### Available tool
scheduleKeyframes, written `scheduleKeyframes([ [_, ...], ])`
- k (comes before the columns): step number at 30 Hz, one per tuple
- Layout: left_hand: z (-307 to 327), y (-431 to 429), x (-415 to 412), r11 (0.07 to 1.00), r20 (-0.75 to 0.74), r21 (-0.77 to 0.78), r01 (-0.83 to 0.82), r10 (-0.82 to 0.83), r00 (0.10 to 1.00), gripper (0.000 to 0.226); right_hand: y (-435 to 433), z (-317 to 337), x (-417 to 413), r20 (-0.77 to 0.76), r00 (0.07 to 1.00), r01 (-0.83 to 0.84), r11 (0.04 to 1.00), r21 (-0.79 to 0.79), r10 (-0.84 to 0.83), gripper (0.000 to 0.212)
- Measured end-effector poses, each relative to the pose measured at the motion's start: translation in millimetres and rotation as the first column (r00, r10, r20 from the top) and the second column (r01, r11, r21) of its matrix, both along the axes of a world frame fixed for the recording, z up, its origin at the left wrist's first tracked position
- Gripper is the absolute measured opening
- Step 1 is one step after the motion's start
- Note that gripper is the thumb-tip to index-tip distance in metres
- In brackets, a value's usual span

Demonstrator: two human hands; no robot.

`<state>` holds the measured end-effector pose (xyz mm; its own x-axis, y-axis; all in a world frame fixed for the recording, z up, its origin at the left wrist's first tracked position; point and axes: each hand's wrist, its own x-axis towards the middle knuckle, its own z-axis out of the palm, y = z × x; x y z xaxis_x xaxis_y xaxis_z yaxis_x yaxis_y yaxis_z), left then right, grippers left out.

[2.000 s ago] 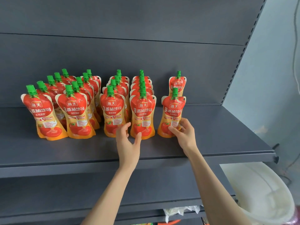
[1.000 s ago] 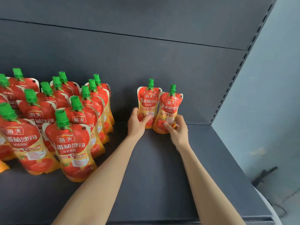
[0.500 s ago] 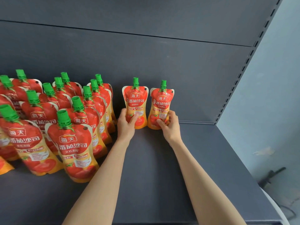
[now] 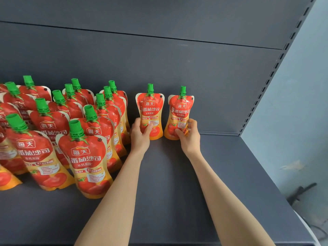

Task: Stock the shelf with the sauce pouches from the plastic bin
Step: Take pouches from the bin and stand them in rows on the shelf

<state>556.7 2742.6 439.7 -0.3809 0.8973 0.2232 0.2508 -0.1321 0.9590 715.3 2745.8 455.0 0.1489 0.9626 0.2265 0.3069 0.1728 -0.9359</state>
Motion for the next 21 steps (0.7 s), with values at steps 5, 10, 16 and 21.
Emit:
scheduleKeyframes([
  [5, 1.2, -2.4, 2.0, 1.0, 0.008, 0.003, -0.019, 0.019, 1.0, 0.043, 1.0, -1.7, -2.0, 0.022, 1.0, 0.01, 1.0, 0.004, -0.01, 0.042],
  [10, 1.3, -3.4, 0.6, 1.0, -0.013, 0.013, -0.013, 0.013, 1.0, 0.041, 2.5, -3.4, -2.0, 0.018, 1.0, 0.015, 1.0, 0.001, -0.015, 0.042],
  [16, 2.0, -3.6, 0.2, 1.0, -0.015, -0.013, 0.002, -0.002, 1.0, 0.039, 4.6, -6.0, -1.7, 0.032, 0.999, 0.018, 1.0, 0.0, -0.018, 0.042],
  [21, -0.3, -1.6, -1.3, 0.998, -0.05, -0.047, -0.031, 0.028, 0.998, 0.046, 7.2, -8.5, -1.8, 0.092, 0.995, 0.034, 0.999, -0.007, -0.033, 0.047],
])
